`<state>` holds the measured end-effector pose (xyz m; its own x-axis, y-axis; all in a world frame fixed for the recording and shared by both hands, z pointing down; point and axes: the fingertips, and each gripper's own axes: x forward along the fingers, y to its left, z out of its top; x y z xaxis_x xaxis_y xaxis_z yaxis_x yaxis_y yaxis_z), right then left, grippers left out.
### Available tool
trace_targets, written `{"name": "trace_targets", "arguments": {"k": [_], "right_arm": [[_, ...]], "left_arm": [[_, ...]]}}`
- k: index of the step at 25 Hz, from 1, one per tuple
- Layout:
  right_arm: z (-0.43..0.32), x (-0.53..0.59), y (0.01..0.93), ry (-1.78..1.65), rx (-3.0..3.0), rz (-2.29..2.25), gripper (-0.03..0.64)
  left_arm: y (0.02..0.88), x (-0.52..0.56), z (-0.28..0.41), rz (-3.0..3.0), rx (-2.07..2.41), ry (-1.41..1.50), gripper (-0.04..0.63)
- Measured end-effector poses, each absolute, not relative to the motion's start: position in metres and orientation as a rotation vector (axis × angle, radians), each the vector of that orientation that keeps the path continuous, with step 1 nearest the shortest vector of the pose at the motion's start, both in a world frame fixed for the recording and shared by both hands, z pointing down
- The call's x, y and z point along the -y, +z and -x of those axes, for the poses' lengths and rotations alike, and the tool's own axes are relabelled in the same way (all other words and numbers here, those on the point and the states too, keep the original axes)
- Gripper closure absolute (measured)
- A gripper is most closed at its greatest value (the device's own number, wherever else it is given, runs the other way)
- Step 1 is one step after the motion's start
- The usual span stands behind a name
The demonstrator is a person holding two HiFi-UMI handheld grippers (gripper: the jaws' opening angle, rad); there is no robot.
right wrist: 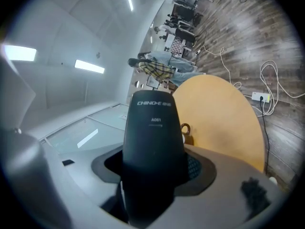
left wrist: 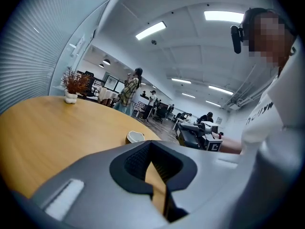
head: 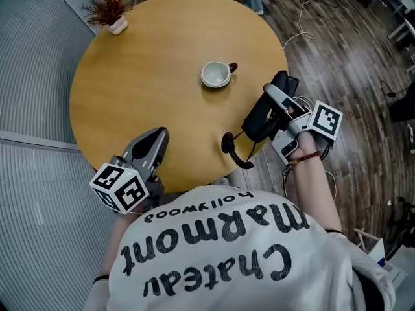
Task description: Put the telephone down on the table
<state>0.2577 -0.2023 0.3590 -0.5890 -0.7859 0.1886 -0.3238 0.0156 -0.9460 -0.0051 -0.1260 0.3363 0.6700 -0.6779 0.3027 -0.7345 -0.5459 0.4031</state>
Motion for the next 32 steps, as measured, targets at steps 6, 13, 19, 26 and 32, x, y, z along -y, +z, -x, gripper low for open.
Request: {"name": "trace_targets", "arguments": {"k": [6, 13, 19, 26, 32], "right_arm": [[-0.259, 0.205, 0.37, -1.632, -1.936, 1.154, 0.322], [-0.261, 0.201, 0.382, -1.719, -1.887, 1.194, 0.322], [-0.263, 0.2, 0.377, -1.754, -1.839, 1.277, 0.322], [-0.272, 0.187, 0.372, -1.779, -1.794, 1.432, 0.322], [-0.272, 0.201, 0.429, -1.776, -1.774, 1.567, 0.322]], "left_arm": [[0.34, 0.105, 0.007, -2.318, 1.096, 0.159, 0.588], [0.331, 0.105, -0.012, -2.283, 1.0, 0.141, 0.588], [0.327, 0.11, -0.026, -2.291, 0.899, 0.266, 0.588], [0.328, 0.117, -0.057, -2.333, 0.67, 0.31, 0.588], [0.386, 0.136, -0.062, -2.383, 0.557, 0.344, 0.588]]}}
